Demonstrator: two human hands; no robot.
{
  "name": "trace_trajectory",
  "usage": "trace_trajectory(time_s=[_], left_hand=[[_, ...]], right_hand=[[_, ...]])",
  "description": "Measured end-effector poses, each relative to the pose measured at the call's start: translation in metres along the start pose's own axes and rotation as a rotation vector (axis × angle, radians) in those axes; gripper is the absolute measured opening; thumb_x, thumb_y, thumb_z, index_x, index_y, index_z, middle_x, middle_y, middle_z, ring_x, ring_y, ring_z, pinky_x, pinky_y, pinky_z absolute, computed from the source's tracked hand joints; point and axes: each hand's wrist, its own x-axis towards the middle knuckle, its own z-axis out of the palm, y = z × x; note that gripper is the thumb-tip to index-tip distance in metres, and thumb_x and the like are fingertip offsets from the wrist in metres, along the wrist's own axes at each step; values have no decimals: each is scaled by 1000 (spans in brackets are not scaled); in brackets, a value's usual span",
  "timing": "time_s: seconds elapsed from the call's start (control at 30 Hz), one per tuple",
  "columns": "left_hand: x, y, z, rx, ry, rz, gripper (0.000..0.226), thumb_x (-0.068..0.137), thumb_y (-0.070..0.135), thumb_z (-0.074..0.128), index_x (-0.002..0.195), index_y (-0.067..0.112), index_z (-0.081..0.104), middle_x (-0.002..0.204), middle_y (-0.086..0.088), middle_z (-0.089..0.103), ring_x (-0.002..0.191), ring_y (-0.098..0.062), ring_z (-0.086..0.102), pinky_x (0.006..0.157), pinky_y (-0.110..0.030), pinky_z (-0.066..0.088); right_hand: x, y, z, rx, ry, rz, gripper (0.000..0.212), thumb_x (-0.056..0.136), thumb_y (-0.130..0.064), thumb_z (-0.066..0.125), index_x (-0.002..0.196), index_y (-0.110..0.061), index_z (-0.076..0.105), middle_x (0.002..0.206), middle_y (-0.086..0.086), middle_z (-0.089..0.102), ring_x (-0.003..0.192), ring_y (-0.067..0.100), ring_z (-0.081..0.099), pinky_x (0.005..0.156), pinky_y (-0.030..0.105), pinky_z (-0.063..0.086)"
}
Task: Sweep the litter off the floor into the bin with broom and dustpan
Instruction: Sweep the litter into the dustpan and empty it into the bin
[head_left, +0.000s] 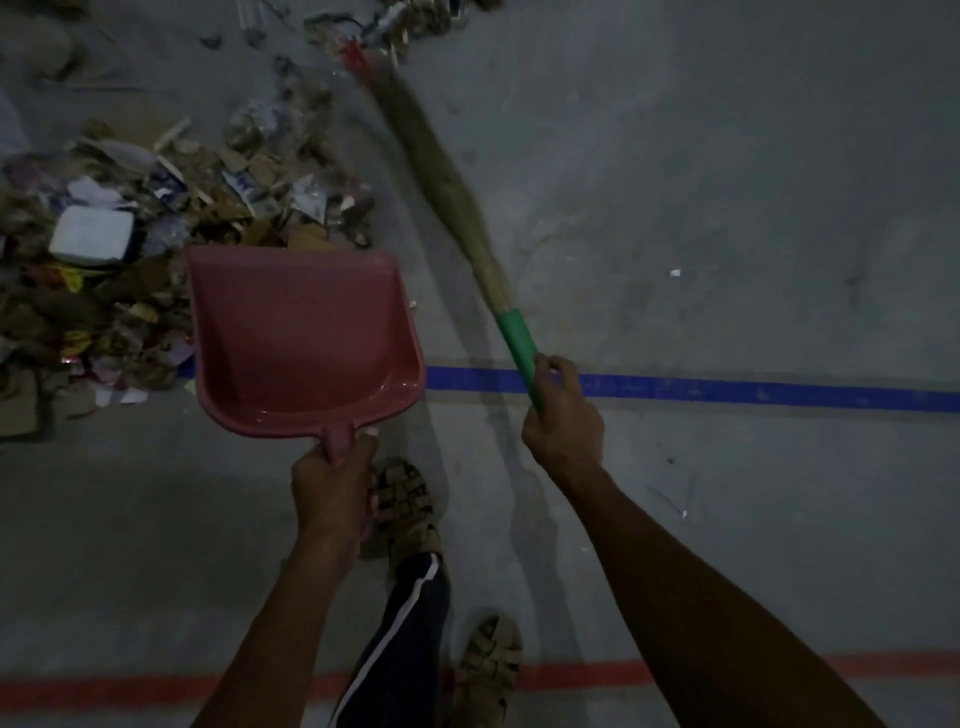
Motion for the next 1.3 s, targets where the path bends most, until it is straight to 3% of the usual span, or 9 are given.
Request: trace_trajectory(time_s=[0.13, 0.23, 0.33, 0.47, 0.67, 0.83, 1.0, 1.2, 1.3], left_hand=[[2, 19, 15, 21, -42, 50, 30, 93, 24, 72, 73, 9, 54, 58, -10, 51, 43, -19, 44, 33, -18, 30], [2, 24, 31, 41, -78, 81, 29, 93, 22, 72, 72, 10, 55, 56, -8, 50, 41, -18, 44, 34, -18, 30], [-1, 22, 53, 71, -105, 100, 29, 93, 19, 71, 70, 11, 55, 58, -9, 51, 43, -19, 44, 34, -19, 30], [-13, 5, 79, 85, -121, 77, 31, 92, 22, 73, 69, 12, 54, 61, -10, 52, 45, -20, 44, 33, -19, 29], [-48, -21, 110, 85, -135, 21, 32, 91, 26, 74, 72, 8, 57, 57, -12, 52, 40, -20, 45, 40, -22, 35], [-60, -36, 121, 3, -95, -49, 35, 90, 26, 75, 68, 9, 55, 54, -8, 49, 37, -19, 44, 47, -24, 37], [-57, -46, 109, -61, -60, -53, 35, 89, 29, 75, 70, 6, 56, 57, -13, 51, 40, -20, 44, 50, -29, 39], [-44, -58, 68, -135, -12, -70, 32, 91, 27, 74, 72, 6, 60, 53, -4, 53, 42, -18, 44, 47, -27, 41], [-40, -65, 42, -147, 45, -74, 26, 92, 28, 74, 78, 7, 64, 55, -2, 55, 44, -19, 46, 41, -22, 39]], right_hand=[[-1, 45, -22, 35, 148, 197, 62, 85, -7, 59, 143, -15, 41, 147, 1, 34, 72, 17, 50, 55, 25, 39], [-8, 89, -30, 23, 167, 349, 64, 85, -9, 59, 146, -13, 37, 148, 3, 31, 70, 25, 56, 55, 29, 43], [-15, 132, -34, -6, 110, 520, 67, 87, -12, 59, 148, -10, 32, 148, 3, 28, 66, 28, 53, 59, 36, 48], [-20, 163, -38, 16, -83, 643, 54, 85, -8, 63, 134, -6, 41, 135, 7, 34, 75, 30, 59, 72, 45, 56], [-27, 163, -34, -13, -183, 335, 56, 90, -12, 58, 142, -12, 38, 146, 3, 31, 74, 26, 58, 65, 38, 54], [-34, 165, -34, 58, -105, 90, 60, 88, -15, 59, 145, -13, 39, 142, 1, 38, 75, 24, 61, 55, 32, 50], [-41, 167, -33, 31, -31, 155, 59, 90, -18, 62, 143, -9, 40, 145, 3, 35, 66, 19, 57, 52, 31, 50], [-44, 151, -13, -109, -162, 269, 58, 94, -22, 59, 146, -7, 37, 148, 6, 29, 59, 9, 42, 45, 14, 26], [-46, 115, 7, -131, -219, 211, 58, 94, -22, 58, 145, -7, 37, 148, 5, 27, 59, 11, 43, 50, 21, 36]])
